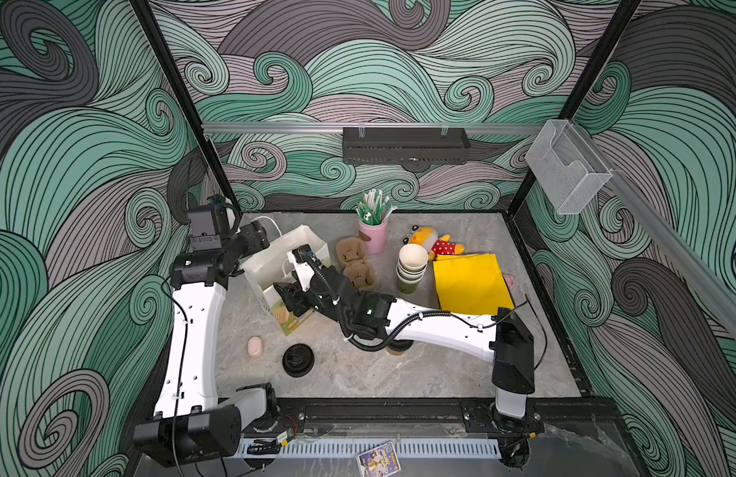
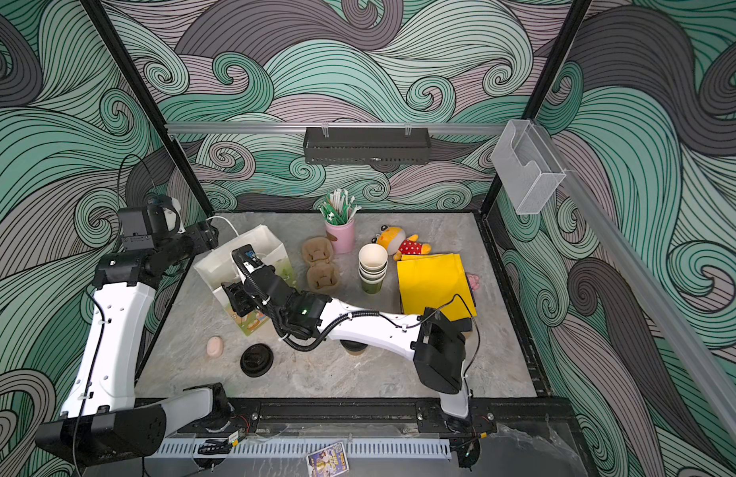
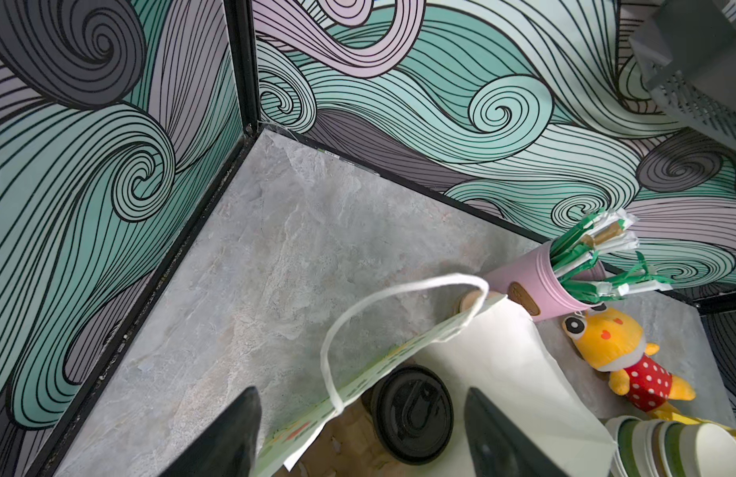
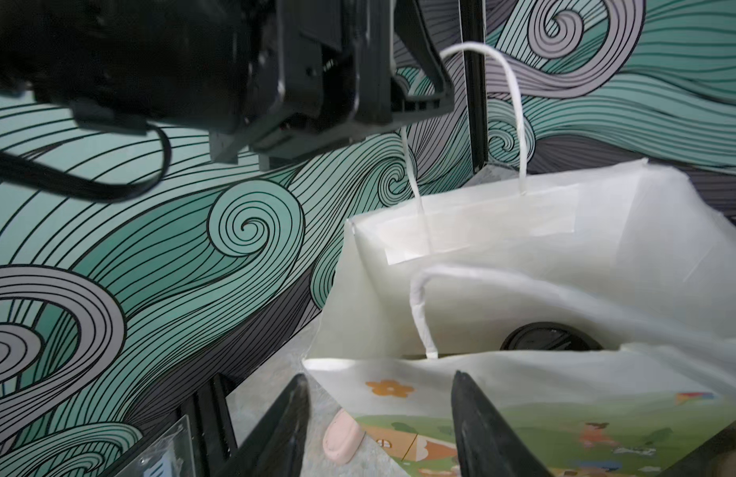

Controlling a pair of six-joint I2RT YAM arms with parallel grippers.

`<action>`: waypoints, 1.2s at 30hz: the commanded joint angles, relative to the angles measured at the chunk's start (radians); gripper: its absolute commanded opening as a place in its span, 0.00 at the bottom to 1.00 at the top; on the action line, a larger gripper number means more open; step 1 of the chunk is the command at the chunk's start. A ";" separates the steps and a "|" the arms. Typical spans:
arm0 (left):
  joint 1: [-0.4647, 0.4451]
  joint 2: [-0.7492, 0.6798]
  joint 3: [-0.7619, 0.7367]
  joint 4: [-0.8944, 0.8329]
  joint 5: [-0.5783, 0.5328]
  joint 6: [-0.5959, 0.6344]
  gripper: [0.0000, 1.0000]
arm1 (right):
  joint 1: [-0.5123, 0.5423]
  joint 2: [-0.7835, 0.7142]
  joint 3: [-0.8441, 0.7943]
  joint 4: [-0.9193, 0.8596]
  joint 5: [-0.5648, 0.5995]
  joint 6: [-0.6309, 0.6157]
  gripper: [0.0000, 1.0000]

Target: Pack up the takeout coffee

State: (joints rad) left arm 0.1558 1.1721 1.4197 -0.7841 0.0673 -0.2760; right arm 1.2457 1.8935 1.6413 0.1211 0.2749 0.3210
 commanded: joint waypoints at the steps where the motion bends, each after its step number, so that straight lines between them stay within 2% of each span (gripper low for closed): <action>1: 0.005 -0.039 -0.005 0.016 -0.046 -0.064 0.79 | 0.006 0.024 0.010 0.087 0.111 -0.086 0.52; 5: 0.005 -0.071 -0.004 -0.008 -0.134 -0.125 0.79 | 0.003 0.080 0.061 0.115 0.123 -0.142 0.50; 12: 0.004 -0.182 -0.102 0.029 -0.182 -0.260 0.77 | 0.001 0.145 0.125 0.120 0.184 -0.173 0.35; 22: -0.015 -0.212 -0.084 -0.012 -0.225 -0.244 0.77 | 0.001 0.135 0.111 0.142 0.180 -0.202 0.06; 25: -0.022 -0.219 -0.089 -0.023 -0.207 -0.232 0.77 | 0.001 0.107 0.083 0.140 0.162 -0.203 0.00; 29: -0.024 -0.252 -0.102 -0.066 -0.165 -0.239 0.78 | -0.008 0.031 0.004 0.118 0.077 -0.193 0.00; 36: -0.027 -0.308 -0.126 -0.148 0.021 -0.232 0.79 | -0.066 -0.137 -0.159 0.017 -0.124 -0.153 0.00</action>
State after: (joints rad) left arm 0.1390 0.8806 1.3037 -0.8692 -0.0219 -0.5114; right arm 1.2102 1.8278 1.5246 0.1730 0.2600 0.1501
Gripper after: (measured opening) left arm 0.790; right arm 0.050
